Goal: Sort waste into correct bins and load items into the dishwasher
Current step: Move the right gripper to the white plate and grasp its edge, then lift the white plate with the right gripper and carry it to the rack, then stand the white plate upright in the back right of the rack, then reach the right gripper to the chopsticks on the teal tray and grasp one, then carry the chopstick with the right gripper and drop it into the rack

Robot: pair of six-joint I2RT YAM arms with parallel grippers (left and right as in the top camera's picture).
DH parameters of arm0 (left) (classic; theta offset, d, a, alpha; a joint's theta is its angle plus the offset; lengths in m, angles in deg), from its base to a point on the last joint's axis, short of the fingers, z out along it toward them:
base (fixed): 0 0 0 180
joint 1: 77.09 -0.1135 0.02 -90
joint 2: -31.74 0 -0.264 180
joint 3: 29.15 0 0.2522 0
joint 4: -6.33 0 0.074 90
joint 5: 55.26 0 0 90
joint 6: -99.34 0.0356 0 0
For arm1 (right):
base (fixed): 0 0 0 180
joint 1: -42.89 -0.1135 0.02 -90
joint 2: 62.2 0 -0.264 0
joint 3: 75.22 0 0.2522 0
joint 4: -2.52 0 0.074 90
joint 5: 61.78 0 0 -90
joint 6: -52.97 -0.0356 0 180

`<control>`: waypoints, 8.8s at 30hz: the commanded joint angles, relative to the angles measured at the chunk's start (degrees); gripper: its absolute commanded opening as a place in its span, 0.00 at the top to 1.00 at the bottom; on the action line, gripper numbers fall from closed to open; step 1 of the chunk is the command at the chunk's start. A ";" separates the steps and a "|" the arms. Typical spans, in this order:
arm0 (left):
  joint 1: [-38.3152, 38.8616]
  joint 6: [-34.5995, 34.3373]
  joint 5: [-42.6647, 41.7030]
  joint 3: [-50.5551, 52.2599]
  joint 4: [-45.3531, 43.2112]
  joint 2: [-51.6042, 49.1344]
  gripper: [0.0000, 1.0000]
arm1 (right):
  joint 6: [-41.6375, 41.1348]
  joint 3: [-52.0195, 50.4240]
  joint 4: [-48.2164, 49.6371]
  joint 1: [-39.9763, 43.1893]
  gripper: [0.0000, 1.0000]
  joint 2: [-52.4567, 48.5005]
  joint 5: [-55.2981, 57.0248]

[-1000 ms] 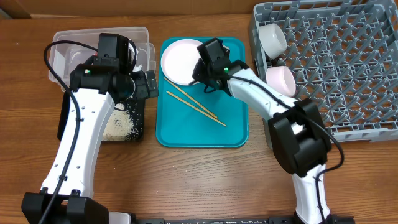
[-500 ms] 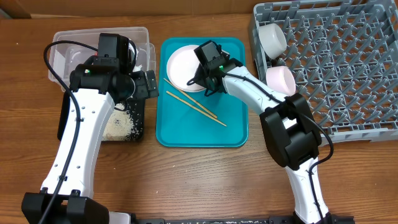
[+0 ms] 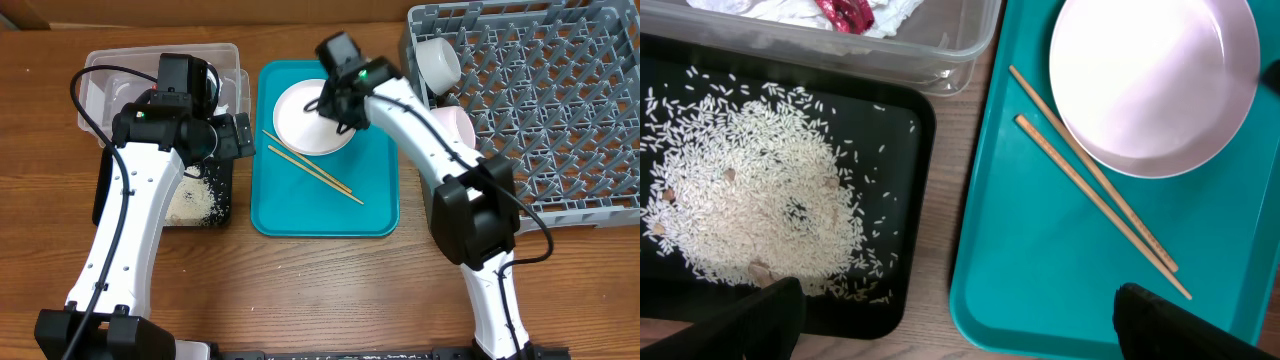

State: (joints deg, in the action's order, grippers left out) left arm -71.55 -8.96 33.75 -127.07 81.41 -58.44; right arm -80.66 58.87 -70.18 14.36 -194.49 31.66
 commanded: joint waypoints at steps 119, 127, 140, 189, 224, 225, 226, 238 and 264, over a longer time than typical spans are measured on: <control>0.15 -0.55 0.55 -1.22 -0.07 -0.15 0.00 | 49.70 -13.00 15.69 25.68 0.00 25.73 24.83; 0.15 -0.55 0.55 -1.22 -0.07 -0.15 0.00 | 48.09 -12.94 9.03 22.03 0.00 33.24 -20.61; 0.15 -0.57 0.55 -1.22 -0.07 -0.15 0.00 | 48.11 -19.47 2.25 4.61 0.20 22.88 -13.94; 0.15 -0.57 0.57 -1.18 -0.20 -0.17 0.00 | 49.59 -25.33 5.33 -6.73 0.30 3.78 -2.16; 0.15 -0.57 0.55 -1.18 -0.24 -0.17 0.00 | 40.54 -7.91 -12.63 1.40 0.96 15.56 -0.94; 0.15 -0.57 0.55 -1.18 -0.24 -0.17 0.00 | 40.26 -6.45 -15.08 2.75 0.96 17.66 -0.98; 0.15 -0.57 0.55 -1.18 -0.22 -0.17 0.00 | 39.69 -5.64 -17.16 4.00 0.96 19.47 -0.98; 0.15 -0.57 0.55 -1.18 -0.22 -0.17 0.00 | 40.52 -8.87 -33.14 23.85 0.96 33.40 -0.92; 0.15 -0.57 0.57 -1.18 -0.22 -0.17 0.00 | 40.63 -25.55 -21.11 33.35 0.52 33.62 -5.68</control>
State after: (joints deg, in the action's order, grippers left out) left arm -71.55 -8.96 33.75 -127.07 81.37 -58.44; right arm -39.99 27.59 -91.29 48.13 -161.71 33.32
